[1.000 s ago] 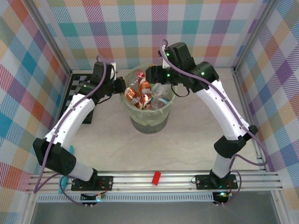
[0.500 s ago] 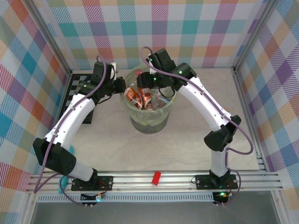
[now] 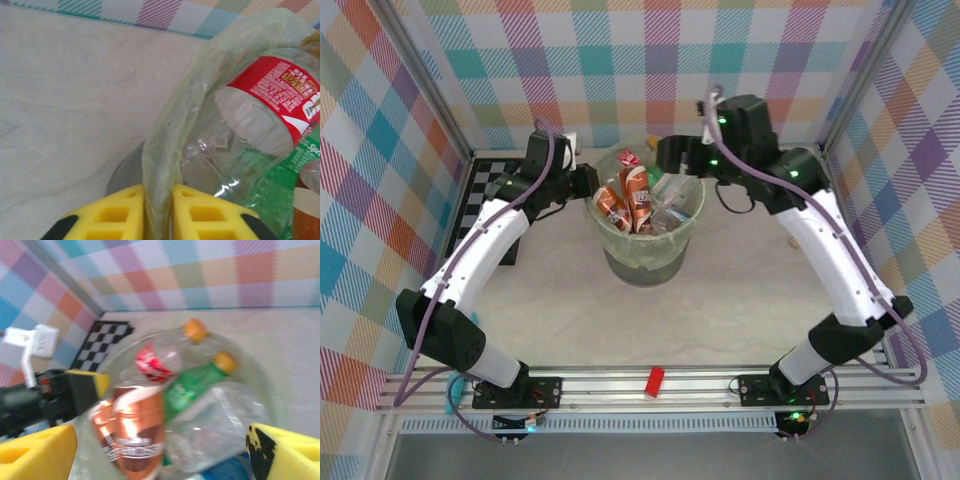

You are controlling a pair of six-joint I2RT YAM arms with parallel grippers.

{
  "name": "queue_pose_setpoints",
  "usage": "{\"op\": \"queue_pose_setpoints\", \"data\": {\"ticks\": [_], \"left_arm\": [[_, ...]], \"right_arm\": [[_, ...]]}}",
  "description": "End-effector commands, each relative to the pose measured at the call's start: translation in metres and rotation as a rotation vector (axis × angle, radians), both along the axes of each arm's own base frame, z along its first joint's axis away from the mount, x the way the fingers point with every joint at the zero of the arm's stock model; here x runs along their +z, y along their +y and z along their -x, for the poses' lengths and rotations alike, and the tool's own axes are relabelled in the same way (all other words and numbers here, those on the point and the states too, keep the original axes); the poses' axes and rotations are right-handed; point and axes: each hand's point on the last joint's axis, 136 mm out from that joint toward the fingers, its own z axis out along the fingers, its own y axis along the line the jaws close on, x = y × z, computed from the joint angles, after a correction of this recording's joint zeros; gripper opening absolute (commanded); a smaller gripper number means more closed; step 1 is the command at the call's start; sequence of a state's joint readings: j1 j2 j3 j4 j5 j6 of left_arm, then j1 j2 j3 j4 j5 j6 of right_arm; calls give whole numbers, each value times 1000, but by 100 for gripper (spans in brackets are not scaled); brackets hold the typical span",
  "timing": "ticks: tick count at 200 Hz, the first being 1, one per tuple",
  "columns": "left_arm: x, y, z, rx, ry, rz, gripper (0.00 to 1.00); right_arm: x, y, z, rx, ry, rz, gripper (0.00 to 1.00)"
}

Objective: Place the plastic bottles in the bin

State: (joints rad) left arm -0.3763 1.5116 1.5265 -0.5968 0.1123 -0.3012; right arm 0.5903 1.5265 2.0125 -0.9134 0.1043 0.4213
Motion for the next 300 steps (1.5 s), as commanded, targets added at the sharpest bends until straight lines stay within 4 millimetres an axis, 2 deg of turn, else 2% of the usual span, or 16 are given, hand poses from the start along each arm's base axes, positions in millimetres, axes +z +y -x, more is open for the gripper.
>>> {"op": "queue_pose_setpoints", "data": {"ticks": [1,35,51,72,94,111,135,148,174,206,221,235,254,276,287,300], "left_arm": [[12,-17,0,-59,-19,30,28],[33,-11,1,-77,-61,-25,56],[47,-7,0,-79,-97,-41,73],[69,2,-1,-71,-150,-40,89],[88,31,0,-1,-197,-79,100],[92,64,4,99,-232,-111,100],[61,122,9,303,-241,-185,100],[31,151,16,417,-216,-237,100],[-23,184,31,550,-188,-332,100],[-79,201,27,601,-174,-385,100],[-102,204,23,604,-169,-401,100],[-118,207,20,610,-180,-424,100],[-133,208,12,616,-239,-419,100],[-151,205,-3,591,-266,-426,100],[-152,202,-10,560,-271,-449,100],[-143,199,-16,541,-345,-443,100]], "right_arm": [[-13,-35,-10,-93,7,1,90],[-41,-97,-11,-228,24,79,96],[-57,-117,-13,-270,33,92,98],[-82,-137,-18,-306,34,123,99],[-113,-152,-24,-331,54,157,99],[-140,-160,-30,-345,60,196,99],[-177,-170,-38,-365,55,245,99],[-197,-176,-41,-387,60,266,100],[-234,-185,-43,-401,69,309,99],[-285,-191,-43,-409,97,344,100],[-301,-192,-41,-412,103,348,99],[-307,-195,-42,-422,104,362,100],[-306,-200,-46,-432,46,392,99],[-319,-202,-46,-423,21,423,100],[-328,-202,-46,-418,12,427,99],[-333,-203,-46,-428,-7,416,100]]}}
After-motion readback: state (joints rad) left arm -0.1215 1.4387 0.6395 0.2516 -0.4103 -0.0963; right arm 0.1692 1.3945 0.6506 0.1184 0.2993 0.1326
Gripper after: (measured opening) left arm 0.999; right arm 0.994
